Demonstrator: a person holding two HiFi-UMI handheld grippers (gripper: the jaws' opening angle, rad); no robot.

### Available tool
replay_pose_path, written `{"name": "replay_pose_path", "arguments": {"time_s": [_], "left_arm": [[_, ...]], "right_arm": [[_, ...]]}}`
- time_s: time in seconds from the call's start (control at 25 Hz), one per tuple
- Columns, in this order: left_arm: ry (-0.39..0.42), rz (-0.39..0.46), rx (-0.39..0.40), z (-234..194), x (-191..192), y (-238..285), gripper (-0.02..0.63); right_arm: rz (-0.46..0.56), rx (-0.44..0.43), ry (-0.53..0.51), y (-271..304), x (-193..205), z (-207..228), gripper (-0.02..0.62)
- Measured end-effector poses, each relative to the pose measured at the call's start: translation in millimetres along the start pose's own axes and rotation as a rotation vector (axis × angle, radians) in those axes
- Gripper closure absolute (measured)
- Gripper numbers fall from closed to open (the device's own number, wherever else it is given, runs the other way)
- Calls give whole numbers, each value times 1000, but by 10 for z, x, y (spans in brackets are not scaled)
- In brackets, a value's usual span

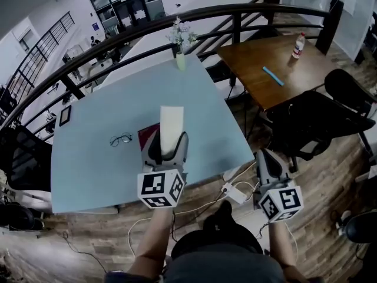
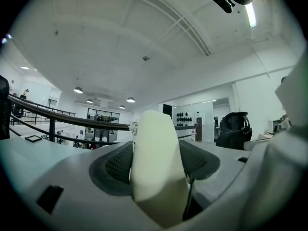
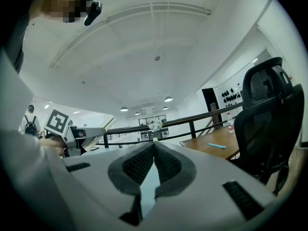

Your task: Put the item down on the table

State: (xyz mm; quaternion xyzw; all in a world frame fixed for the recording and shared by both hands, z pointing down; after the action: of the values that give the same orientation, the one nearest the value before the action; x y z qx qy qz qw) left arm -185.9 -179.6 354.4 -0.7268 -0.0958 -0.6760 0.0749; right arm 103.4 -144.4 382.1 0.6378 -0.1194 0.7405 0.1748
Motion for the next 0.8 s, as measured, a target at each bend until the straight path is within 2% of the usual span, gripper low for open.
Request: {"name": "replay_pose_path", "arguments": {"time_s": [0.44, 0.8], "left_arm": [[-25, -35, 1, 107, 148, 740, 298], [-17, -156, 15, 198, 606, 1228, 298]], "right_arm": [[0, -17, -5, 403, -96, 357, 592], [-19, -20, 6, 578, -53, 498, 592]]}}
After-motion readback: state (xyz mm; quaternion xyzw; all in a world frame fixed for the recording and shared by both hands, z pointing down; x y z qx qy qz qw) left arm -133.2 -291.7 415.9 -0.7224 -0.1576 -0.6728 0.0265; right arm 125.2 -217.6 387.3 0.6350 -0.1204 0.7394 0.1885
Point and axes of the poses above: the fingertips, and each gripper's own axes: y forward along the fingers, z to its right, x out of its underside, the point moved 6 cm from there along -y, backward along the fingers, and after that the axes turned 1 degree about x, right-handed, at the moved point
